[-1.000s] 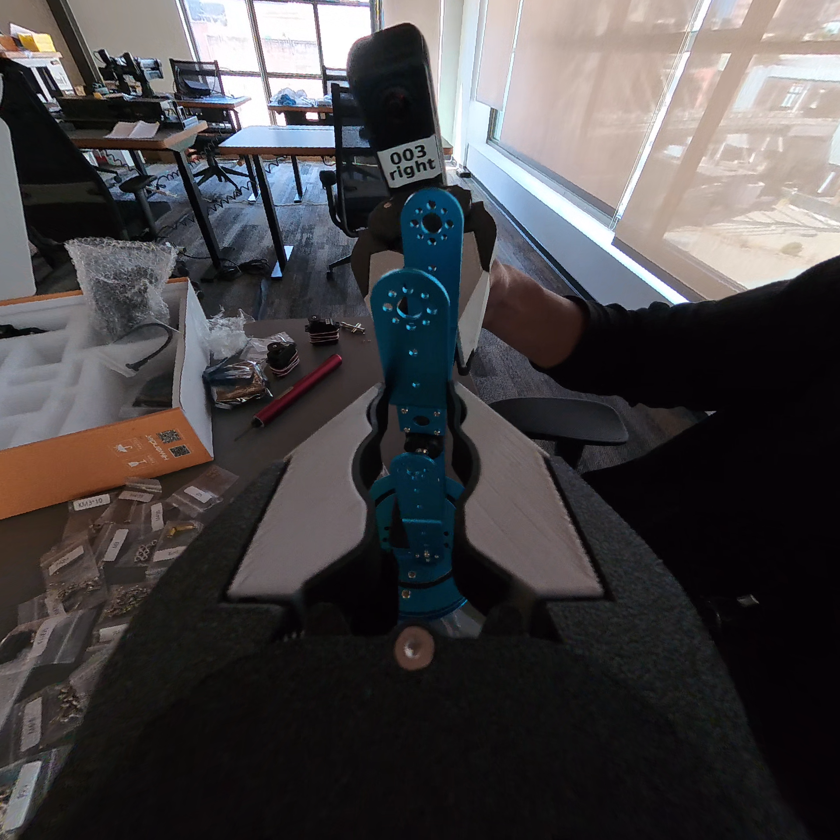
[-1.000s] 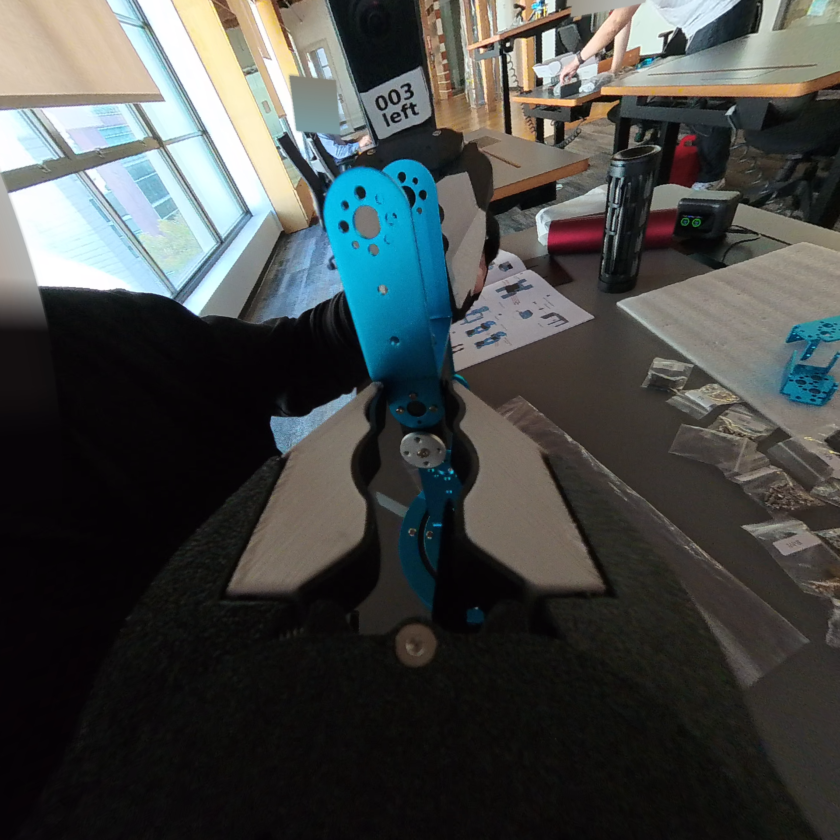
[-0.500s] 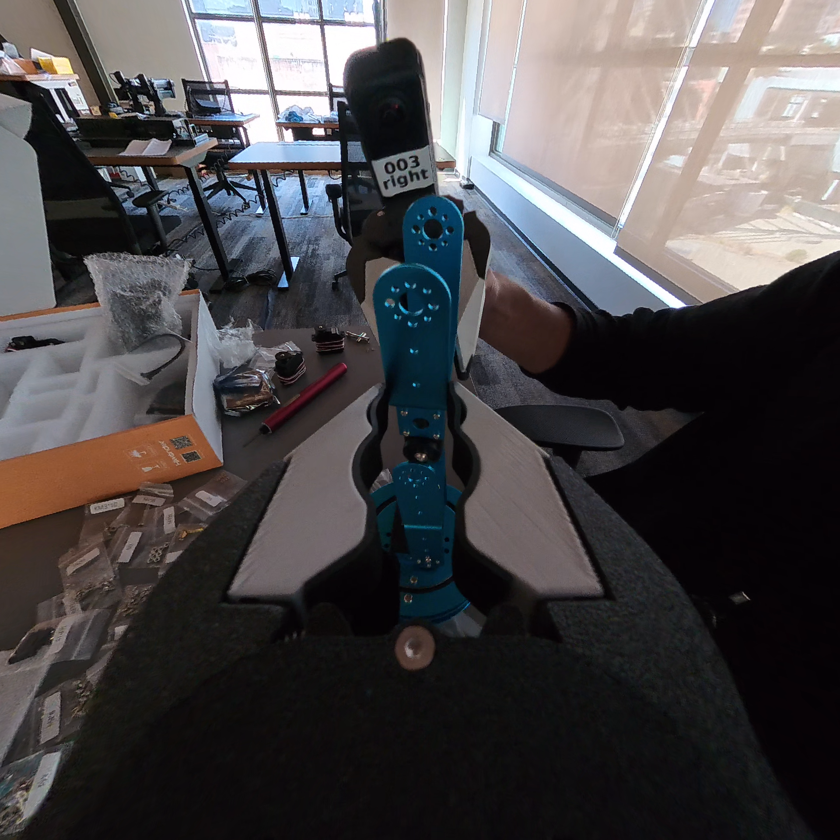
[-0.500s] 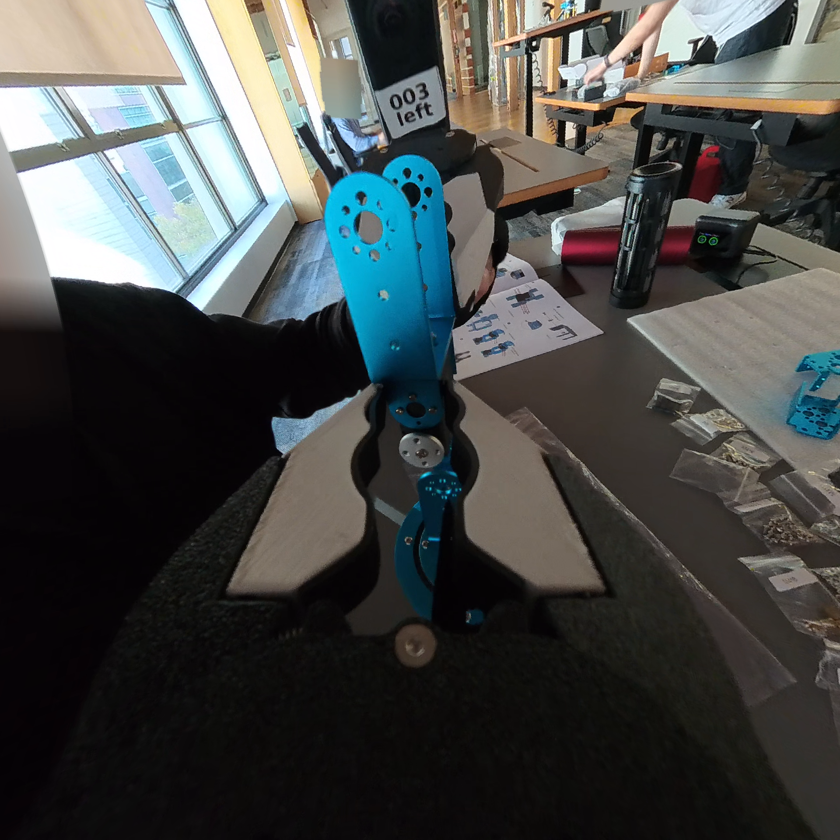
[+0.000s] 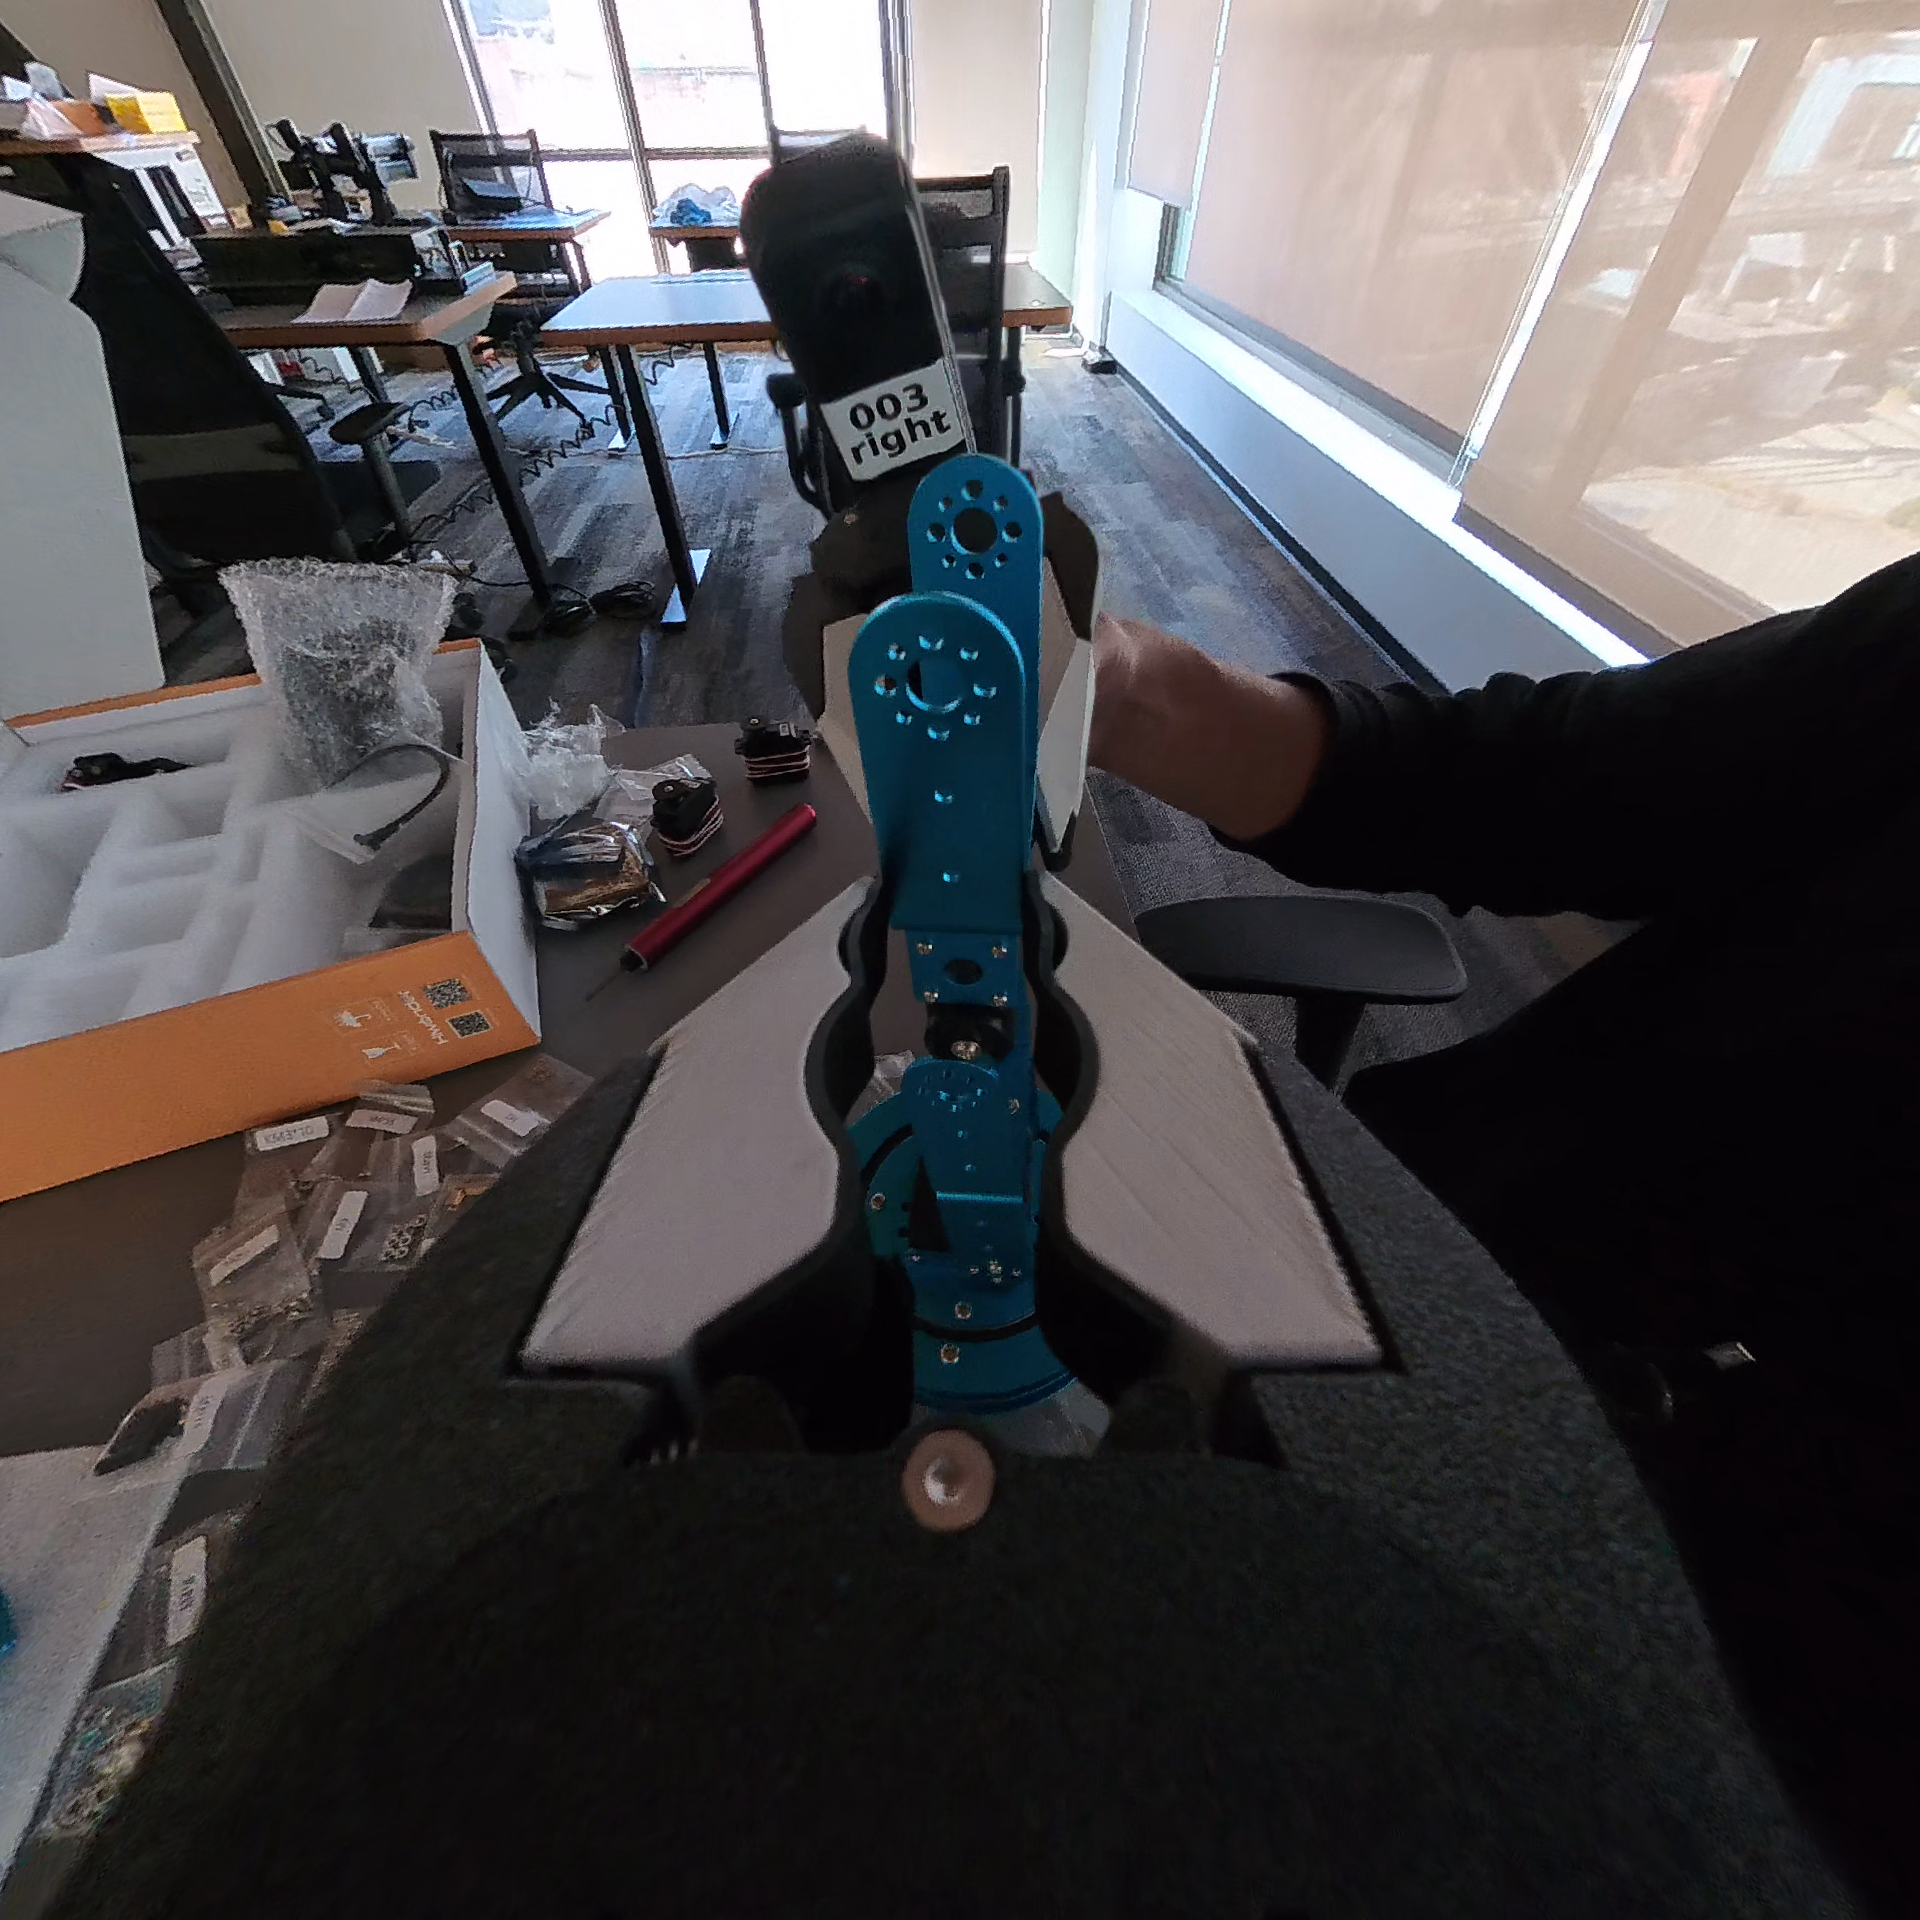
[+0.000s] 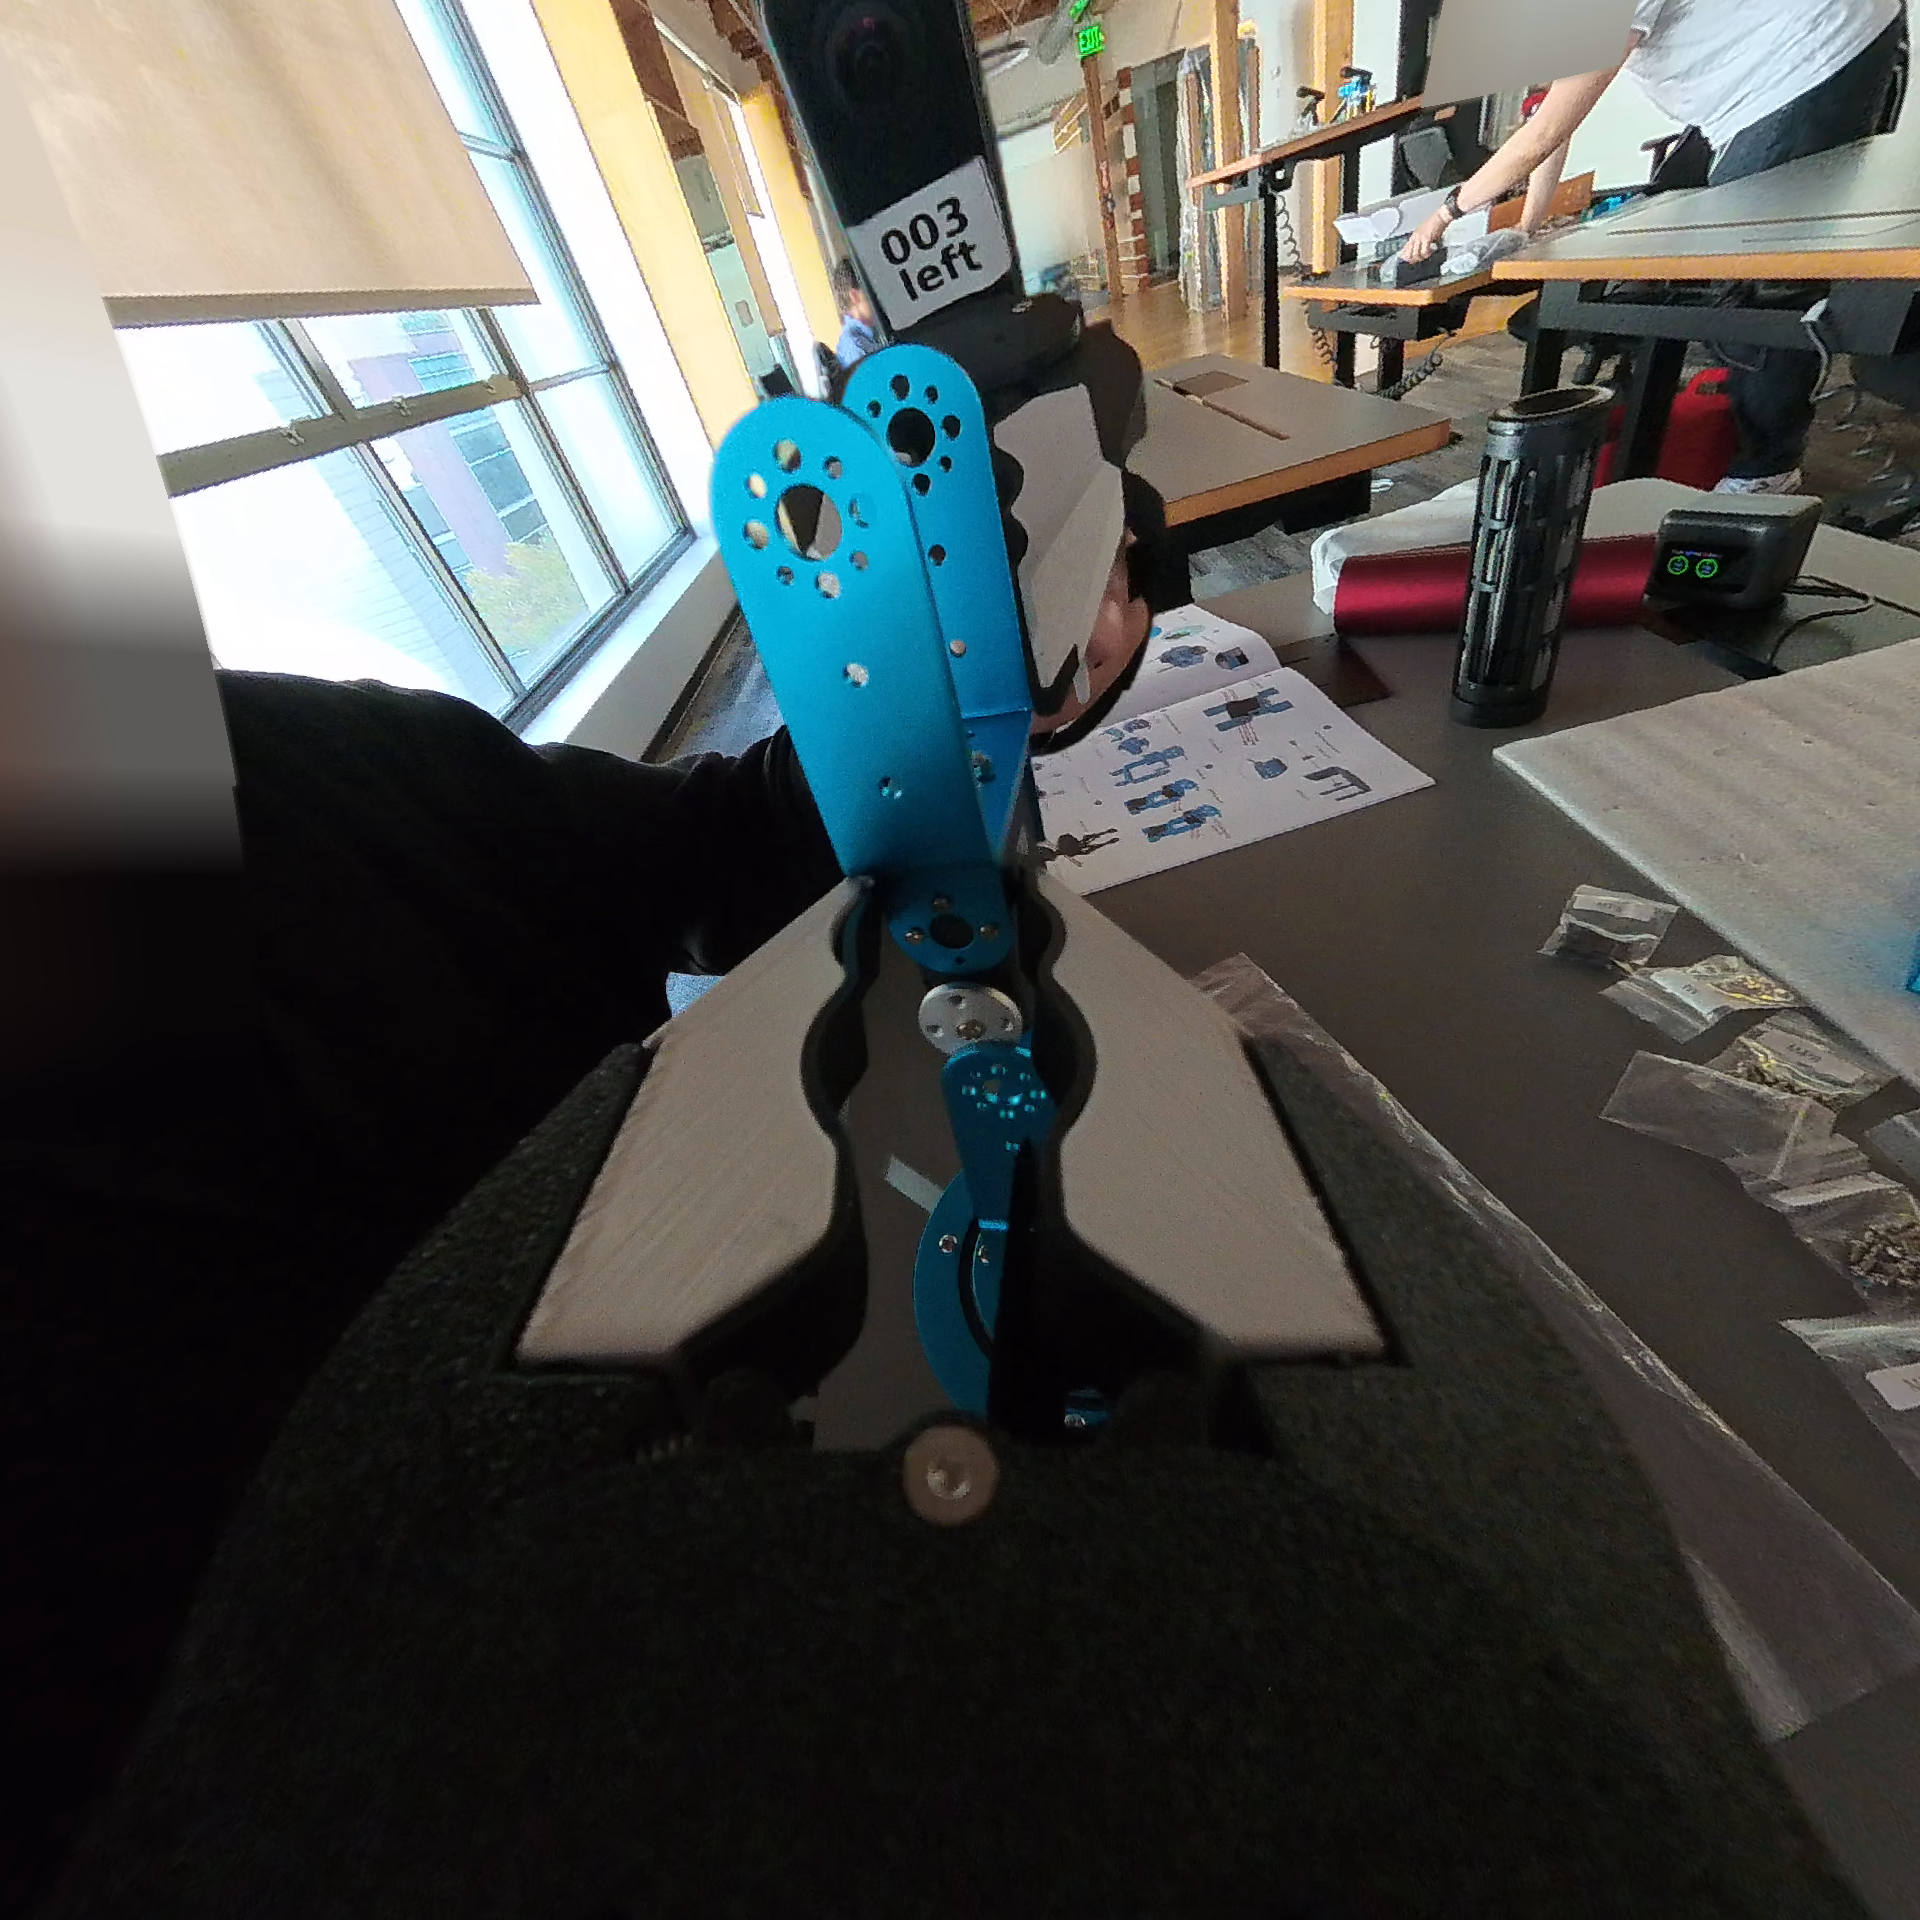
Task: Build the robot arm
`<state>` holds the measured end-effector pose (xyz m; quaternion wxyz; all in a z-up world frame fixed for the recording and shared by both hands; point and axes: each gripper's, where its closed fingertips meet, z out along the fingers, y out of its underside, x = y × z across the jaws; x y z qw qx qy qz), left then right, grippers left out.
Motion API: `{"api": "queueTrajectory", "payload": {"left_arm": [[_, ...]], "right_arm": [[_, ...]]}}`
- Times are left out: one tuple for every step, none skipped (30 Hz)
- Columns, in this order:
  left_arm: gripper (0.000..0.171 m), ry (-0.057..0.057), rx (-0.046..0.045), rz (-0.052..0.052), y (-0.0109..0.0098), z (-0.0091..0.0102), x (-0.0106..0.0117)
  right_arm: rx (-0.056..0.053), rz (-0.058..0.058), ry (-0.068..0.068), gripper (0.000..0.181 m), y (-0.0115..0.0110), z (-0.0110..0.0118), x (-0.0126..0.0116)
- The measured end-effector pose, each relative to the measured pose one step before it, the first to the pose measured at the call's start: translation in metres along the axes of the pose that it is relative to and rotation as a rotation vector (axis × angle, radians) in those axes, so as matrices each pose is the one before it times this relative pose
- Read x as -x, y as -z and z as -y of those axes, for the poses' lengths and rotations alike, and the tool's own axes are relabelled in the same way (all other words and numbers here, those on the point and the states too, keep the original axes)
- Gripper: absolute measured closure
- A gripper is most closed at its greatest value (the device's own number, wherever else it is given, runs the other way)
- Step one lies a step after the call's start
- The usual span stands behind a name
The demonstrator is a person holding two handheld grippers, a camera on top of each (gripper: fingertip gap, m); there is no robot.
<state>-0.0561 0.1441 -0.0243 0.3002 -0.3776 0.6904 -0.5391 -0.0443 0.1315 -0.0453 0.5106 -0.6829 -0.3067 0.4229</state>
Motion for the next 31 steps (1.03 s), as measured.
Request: {"api": "queueTrajectory", "payload": {"left_arm": [[0.147, 0.0020, 0.00223, 0.0031, -0.00076, 0.00012, 0.00021], [0.147, 0.0045, 0.00142, 0.0028, -0.00088, 0.00025, 0.00027], [0.146, 0.0051, 0.00341, 0.0027, -0.00080, 0.00009, 0.00026], [0.147, 0.0024, 0.00281, 0.0025, -0.00073, 0.00026, 0.00036], [0.147, 0.0039, 0.00258, 0.0012, -0.00051, 0.00023, 0.00028], [0.146, 0.0043, 0.00091, 0.0018, -0.00046, 0.00022, 0.00031], [0.146, 0.0040, 0.00144, 0.0018, -0.00008, -0.00015, 0.00043], [0.147, 0.0025, -0.00214, -0.0007, 0.00011, -0.00007, 0.00011], [0.147, 0.0003, -0.00461, -0.0029, 0.00045, -0.00006, -0.00004], [0.147, 0.0002, -0.00461, -0.0012, 0.00078, -0.00025, 0.00022], [0.147, 0.0025, -0.00571, 0.0007, 0.00046, -0.00002, 0.00048], [0.147, 0.0044, -0.00447, -0.0023, 0.00015, 0.00011, -0.00026], [0.147, -0.0002, -0.00219, -0.0006, -0.00029, 0.00002, -0.00037], [0.147, -0.0045, -0.00007, -0.0002, -0.00009, 0.00011, -0.00047], [0.147, -0.0044, 0.00235, 0.0003, -0.00007, 0.00003, -0.00016], [0.147, -0.0007, 0.00217, 0.0006, -0.00018, -0.00002, 0.00025], [0.147, 0.0038, -0.00064, -0.0024, -0.00020, 0.00014, 0.00008], [0.147, 0.0033, -0.00348, -0.0018, -0.00026, 0.00010, 0.00042], [0.147, 0.0051, -0.00492, -0.0028, 0.00008, 0.00000, 0.00020], [0.146, 0.0055, -0.00578, -0.0031, 0.00013, 0.00010, 0.00031], [0.147, 0.0050, -0.00661, -0.0021, -0.00006, 0.00005, 0.00032], [0.148, 0.0041, -0.00679, -0.0020, -0.00004, 0.00017, 0.00004], [0.147, 0.0030, -0.00551, -0.0048, 0.00003, 0.00010, -0.00036], [0.147, 0.0001, -0.00493, -0.0030, 0.00029, 0.00004, -0.00053], [0.147, -0.0092, -0.00741, 0.0037, 0.00022, 0.00002, 0.00003], [0.147, -0.0153, -0.01159, -0.0045, 0.00034, -0.00010, -0.00173], [0.143, -0.0130, -0.01154, 0.0109, 0.00087, -0.00095, 0.00056], [0.128, -0.0136, -0.00979, 0.0212, 0.00156, -0.00243, 0.00314], [0.117, -0.0024, -0.00315, 0.0037, 0.00174, -0.00494, 0.00178], [0.114, 0.0134, -0.00077, -0.0310, 0.00105, -0.00753, -0.00245], [0.115, 0.0175, 0.00339, -0.0424, -0.00042, -0.00976, -0.00368]], "right_arm": [[0.0014, 0.0023, 0.0008, 0.157, 0.00062, -0.00064, -0.00027], [0.0012, -0.0006, 0.0022, 0.155, 0.00081, -0.00079, -0.00059], [-0.0054, 0.0017, -0.0018, 0.157, 0.00101, 0.00001, -0.00024], [-0.0047, 0.0034, -0.0064, 0.158, 0.00070, 0.00000, -0.00017], [-0.0031, 0.0021, -0.0047, 0.157, 0.00063, 0.00004, -0.00018], [-0.0029, -0.0015, 0.0003, 0.157, 0.00056, 0.00002, -0.00029], [-0.0036, -0.0030, -0.0010, 0.157, 0.00028, 0.00005, -0.00042], [-0.0044, -0.0007, -0.0034, 0.157, -0.00001, -0.00001, 0.00001], [-0.0027, -0.0031, 0.0024, 0.157, 0.00001, -0.00053, -0.00007], [0.0030, -0.0121, 0.0147, 0.157, 0.00061, -0.00163, -0.00076], [0.0028, -0.0081, 0.0270, 0.155, 0.00091, -0.00176, 0.00038], [0.0011, -0.0006, 0.0218, 0.152, 0.00103, -0.00189, 0.00180], [0.0074, -0.0077, 0.0112, 0.148, 0.00033, -0.00269, 0.00070], [0.0147, -0.0237, 0.0135, 0.138, -0.00087, -0.00373, -0.00179], [0.0131, -0.0207, 0.0205, 0.131, -0.00239, -0.00336, -0.00108], [0.0020, -0.0141, 0.0213, 0.124, -0.00347, -0.00146, -0.00008], [0.0003, -0.0165, 0.0185, 0.119, -0.00460, -0.00029, -0.00062], [0.0047, -0.0280, 0.0190, 0.119, -0.00504, 0.00003, -0.00230], [-0.0087, -0.0275, 0.0257, 0.124, -0.00452, 0.00285, -0.00194], [-0.0286, -0.0180, 0.0265, 0.129, -0.00354, 0.00590, -0.00003], [-0.0280, -0.0144, 0.0172, 0.135, -0.00234, 0.00585, -0.00037], [-0.0160, -0.0122, 0.0078, 0.143, -0.00142, 0.00417, -0.00094], [0.0070, -0.0065, -0.0025, 0.156, -0.00072, 0.00044, -0.00082], [0.0101, 0.0001, -0.0069, 0.158, -0.00029, -0.00049, -0.00054], [0.0032, 0.0048, -0.0191, 0.159, -0.00005, -0.00025, -0.00030], [0.0019, 0.0084, -0.0180, 0.160, 0.00024, -0.00058, 0.00016], [-0.0062, -0.0030, -0.0050, 0.160, 0.00056, 0.00002, -0.00133], [-0.0062, 0.0003, -0.0072, 0.160, 0.00045, -0.00004, -0.00103], [-0.0033, 0.0111, -0.0142, 0.160, 0.00013, -0.00002, 0.00042], [-0.0012, 0.0065, -0.0111, 0.160, -0.00025, 0.00002, 0.00015], [-0.0012, 0.0051, -0.0027, 0.160, -0.00023, 0.00003, 0.00036]]}}
